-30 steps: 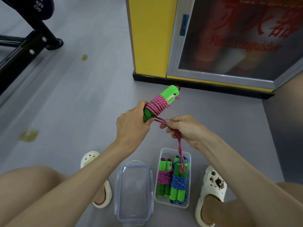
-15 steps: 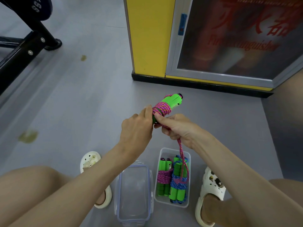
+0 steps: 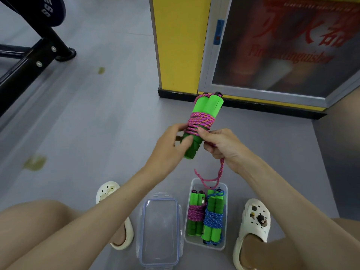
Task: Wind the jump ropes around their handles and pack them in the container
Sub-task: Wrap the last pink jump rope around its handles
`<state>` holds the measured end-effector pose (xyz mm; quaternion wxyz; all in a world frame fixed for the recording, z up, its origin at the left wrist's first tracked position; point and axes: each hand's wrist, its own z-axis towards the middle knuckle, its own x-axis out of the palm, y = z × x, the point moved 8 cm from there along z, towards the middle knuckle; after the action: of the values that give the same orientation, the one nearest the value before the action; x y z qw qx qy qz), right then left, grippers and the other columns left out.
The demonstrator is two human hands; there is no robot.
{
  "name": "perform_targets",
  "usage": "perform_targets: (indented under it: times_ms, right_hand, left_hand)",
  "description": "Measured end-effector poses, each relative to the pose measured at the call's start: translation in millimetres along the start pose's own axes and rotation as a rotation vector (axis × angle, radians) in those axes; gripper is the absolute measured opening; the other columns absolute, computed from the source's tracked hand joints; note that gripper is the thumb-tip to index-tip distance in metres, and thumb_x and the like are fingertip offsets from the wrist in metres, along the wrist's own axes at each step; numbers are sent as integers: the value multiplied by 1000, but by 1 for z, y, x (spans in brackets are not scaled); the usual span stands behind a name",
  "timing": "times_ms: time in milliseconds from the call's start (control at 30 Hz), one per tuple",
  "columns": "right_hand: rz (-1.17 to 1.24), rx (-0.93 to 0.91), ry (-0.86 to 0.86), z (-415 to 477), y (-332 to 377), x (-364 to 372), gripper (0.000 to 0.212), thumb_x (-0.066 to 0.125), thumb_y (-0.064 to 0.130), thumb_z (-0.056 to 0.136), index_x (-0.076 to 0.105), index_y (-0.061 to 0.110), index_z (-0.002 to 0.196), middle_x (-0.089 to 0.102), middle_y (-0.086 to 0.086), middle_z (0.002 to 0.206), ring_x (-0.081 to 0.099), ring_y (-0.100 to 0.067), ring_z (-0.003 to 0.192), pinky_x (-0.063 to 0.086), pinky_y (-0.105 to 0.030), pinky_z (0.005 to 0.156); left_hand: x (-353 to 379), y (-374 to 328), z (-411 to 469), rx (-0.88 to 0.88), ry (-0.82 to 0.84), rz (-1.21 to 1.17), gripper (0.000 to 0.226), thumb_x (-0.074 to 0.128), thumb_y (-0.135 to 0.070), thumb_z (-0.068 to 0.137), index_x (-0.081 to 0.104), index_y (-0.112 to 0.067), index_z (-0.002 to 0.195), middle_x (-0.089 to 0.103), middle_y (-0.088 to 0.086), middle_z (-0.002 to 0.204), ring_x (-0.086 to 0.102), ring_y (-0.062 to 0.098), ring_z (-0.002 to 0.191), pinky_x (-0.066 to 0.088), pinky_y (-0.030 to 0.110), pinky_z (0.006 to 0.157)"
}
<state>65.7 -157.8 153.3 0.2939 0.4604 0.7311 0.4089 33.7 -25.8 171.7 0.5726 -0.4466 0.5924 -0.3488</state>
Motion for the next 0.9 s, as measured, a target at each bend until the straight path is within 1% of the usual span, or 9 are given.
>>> perform_targets:
  times_ms: [67, 133, 200, 267, 400, 500, 567, 767, 900]
  right_hand:
    - [56, -11, 105, -3, 1, 7, 33, 57, 37, 90, 53, 9, 73, 42, -1, 48, 18, -6, 36, 15, -17, 35]
    - [101, -19, 219, -7, 1, 15, 33, 57, 39, 84, 52, 9, 71, 43, -1, 48, 18, -5, 37, 15, -16, 36]
    - [92, -26, 325, -12, 2, 22, 33, 55, 41, 80, 53, 9, 72, 43, -2, 50, 20, -5, 38, 17, -16, 38]
    - [55, -30, 366, -15, 3, 25, 34, 54, 41, 83, 56, 10, 71, 45, -3, 52, 22, -5, 38, 19, -17, 40]
    - [-84, 7, 240, -12, -5, 12, 36, 55, 40, 90, 63, 9, 73, 50, -2, 51, 28, -8, 40, 22, -20, 43]
    - [-128, 76, 173, -10, -14, 5, 33, 61, 36, 88, 67, 4, 80, 48, -1, 47, 27, -9, 38, 20, -18, 39]
    - [-124, 100, 157, -9, -14, 5, 31, 63, 32, 87, 67, 2, 82, 47, -2, 47, 26, -8, 37, 19, -17, 37]
    - [-247, 29, 116, -11, -4, 2, 18, 68, 16, 85, 64, 10, 101, 53, -3, 54, 36, -2, 36, 25, -17, 41]
    - [-563, -126, 2, -8, 1, 1, 11, 64, 24, 89, 63, 14, 92, 62, 2, 64, 54, -3, 56, 36, -22, 56]
  left_hand:
    - [-2, 10, 2, -204, 22, -263, 41, 62, -29, 91, 52, -16, 128, 61, 3, 118, 61, 12, 94, 51, 15, 68]
    - [7, 18, -2, -375, 159, -465, 47, 67, -38, 85, 55, -14, 124, 65, 8, 111, 65, 15, 88, 56, 28, 68]
    - [13, 19, -8, -419, 281, -551, 42, 72, -40, 79, 63, -14, 110, 69, 9, 99, 65, 21, 86, 53, 43, 82]
    - [14, 16, -10, -402, 317, -583, 33, 73, -35, 75, 66, -15, 100, 69, 9, 92, 65, 27, 87, 51, 46, 83]
    - [8, 12, -5, -353, 247, -497, 43, 75, -29, 68, 63, -14, 106, 73, 11, 95, 71, 29, 79, 57, 31, 61]
    - [2, 17, 0, -318, 177, -325, 60, 83, -31, 57, 59, -14, 109, 72, 12, 99, 72, 31, 84, 59, 39, 73]
    - [1, 18, 2, -305, 150, -292, 58, 85, -29, 59, 57, -15, 108, 72, 11, 100, 71, 32, 86, 59, 44, 78]
    - [-2, 19, 5, -312, 99, -307, 47, 81, -15, 73, 54, -15, 111, 70, 12, 101, 71, 31, 82, 59, 36, 69]
    - [1, 21, 4, -315, 116, -248, 42, 80, -15, 74, 51, -18, 105, 69, 13, 99, 71, 31, 81, 60, 39, 72]
